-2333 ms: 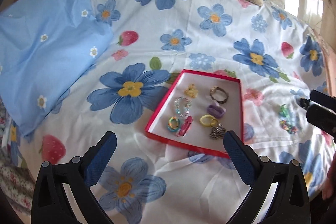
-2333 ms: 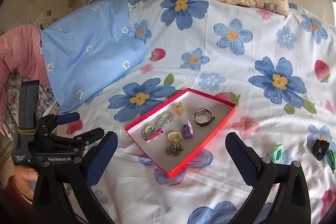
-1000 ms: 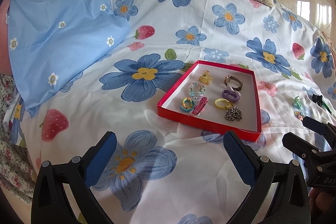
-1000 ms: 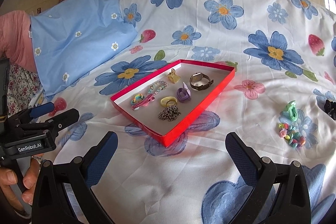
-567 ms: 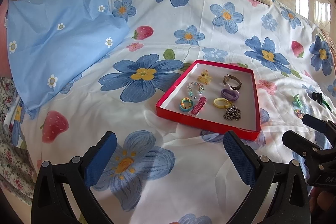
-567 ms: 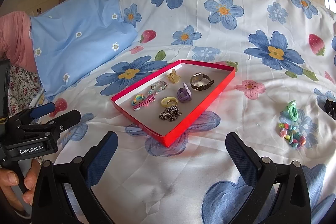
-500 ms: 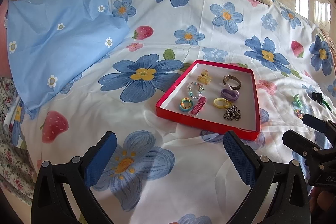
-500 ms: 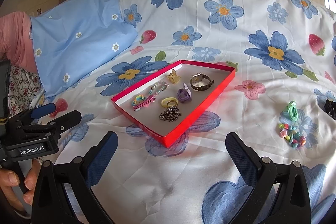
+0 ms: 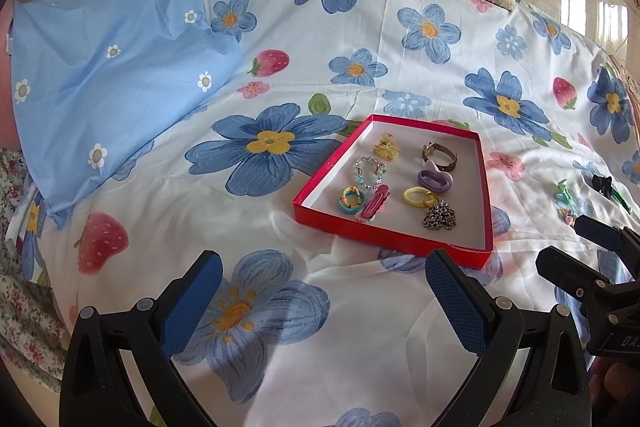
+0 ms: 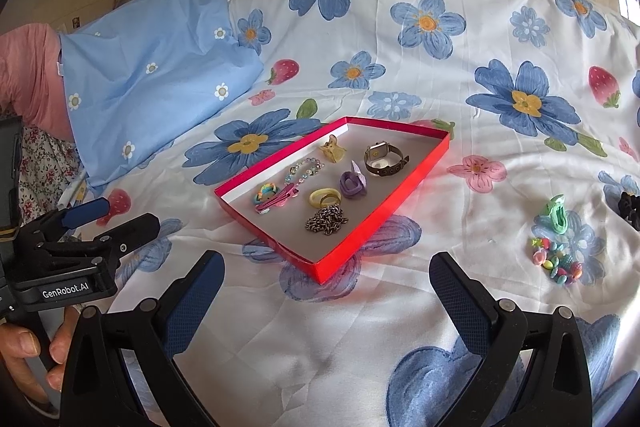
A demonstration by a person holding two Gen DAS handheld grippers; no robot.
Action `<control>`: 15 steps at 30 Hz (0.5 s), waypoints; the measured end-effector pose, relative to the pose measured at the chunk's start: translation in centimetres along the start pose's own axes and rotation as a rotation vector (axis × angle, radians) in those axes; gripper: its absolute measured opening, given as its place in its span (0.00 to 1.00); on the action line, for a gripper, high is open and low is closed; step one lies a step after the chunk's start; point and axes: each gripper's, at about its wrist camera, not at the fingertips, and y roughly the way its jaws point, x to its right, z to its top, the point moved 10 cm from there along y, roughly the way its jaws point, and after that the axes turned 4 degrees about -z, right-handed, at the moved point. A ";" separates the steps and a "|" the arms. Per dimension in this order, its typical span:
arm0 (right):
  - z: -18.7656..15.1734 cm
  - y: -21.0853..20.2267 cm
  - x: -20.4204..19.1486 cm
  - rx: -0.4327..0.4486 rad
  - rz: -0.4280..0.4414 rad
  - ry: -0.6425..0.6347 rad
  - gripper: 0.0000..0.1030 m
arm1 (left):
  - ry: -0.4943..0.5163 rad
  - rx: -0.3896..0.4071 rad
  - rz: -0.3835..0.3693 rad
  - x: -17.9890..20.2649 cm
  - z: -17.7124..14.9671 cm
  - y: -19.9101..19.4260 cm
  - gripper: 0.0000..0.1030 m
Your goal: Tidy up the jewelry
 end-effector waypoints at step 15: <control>0.2 -0.1 -0.2 0.004 0.000 0.001 1.00 | 0.009 -0.005 -0.009 0.3 -0.2 0.0 0.99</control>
